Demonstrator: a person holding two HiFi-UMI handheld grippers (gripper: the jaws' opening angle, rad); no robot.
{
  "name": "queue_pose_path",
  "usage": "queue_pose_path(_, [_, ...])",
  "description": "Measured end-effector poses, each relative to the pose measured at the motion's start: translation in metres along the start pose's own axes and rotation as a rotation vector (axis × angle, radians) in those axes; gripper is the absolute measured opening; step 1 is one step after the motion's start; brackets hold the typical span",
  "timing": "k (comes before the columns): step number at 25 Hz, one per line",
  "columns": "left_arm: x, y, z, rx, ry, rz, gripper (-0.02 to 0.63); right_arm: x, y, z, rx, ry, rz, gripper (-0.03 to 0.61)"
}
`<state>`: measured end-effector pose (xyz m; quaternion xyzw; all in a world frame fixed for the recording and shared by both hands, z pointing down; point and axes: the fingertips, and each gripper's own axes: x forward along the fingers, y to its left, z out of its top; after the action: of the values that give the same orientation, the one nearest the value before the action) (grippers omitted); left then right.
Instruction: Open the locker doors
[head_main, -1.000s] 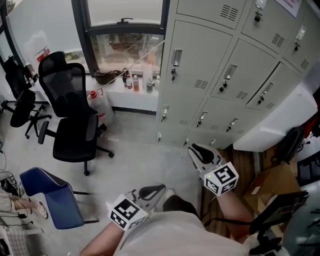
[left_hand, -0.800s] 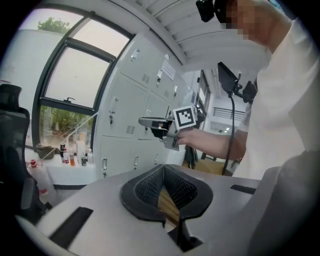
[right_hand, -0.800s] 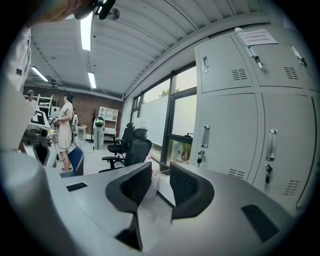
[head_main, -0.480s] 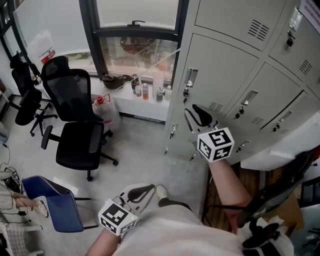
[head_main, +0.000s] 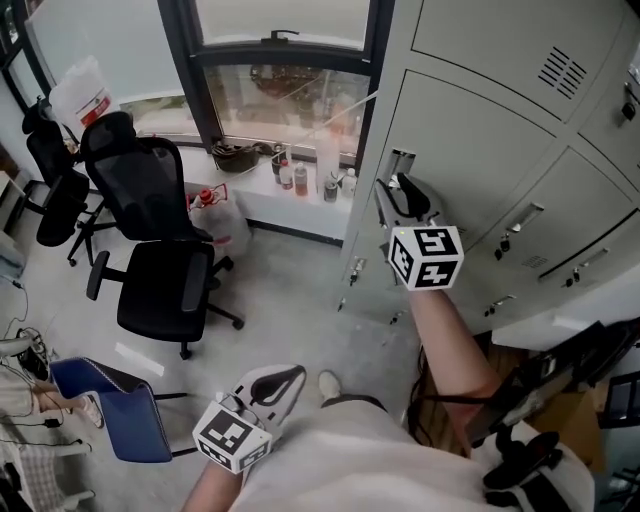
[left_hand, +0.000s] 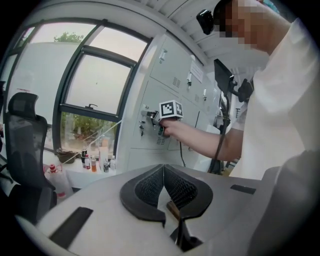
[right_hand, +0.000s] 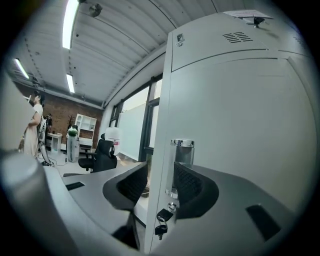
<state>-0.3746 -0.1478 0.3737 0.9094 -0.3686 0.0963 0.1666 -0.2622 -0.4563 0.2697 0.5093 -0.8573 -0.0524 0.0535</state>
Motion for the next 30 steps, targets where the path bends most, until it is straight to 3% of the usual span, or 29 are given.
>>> queue_pose_path(16, [-0.018, 0.028, -0.002, -0.034, -0.021, 0.054, 0.012, 0.028, -0.003, -0.006, 0.070, 0.006, -0.089, 0.123])
queue_pose_path(30, [-0.041, 0.002, -0.017, -0.005, -0.029, -0.032, 0.012, -0.047, 0.031, -0.006, 0.068, -0.004, -0.125, 0.123])
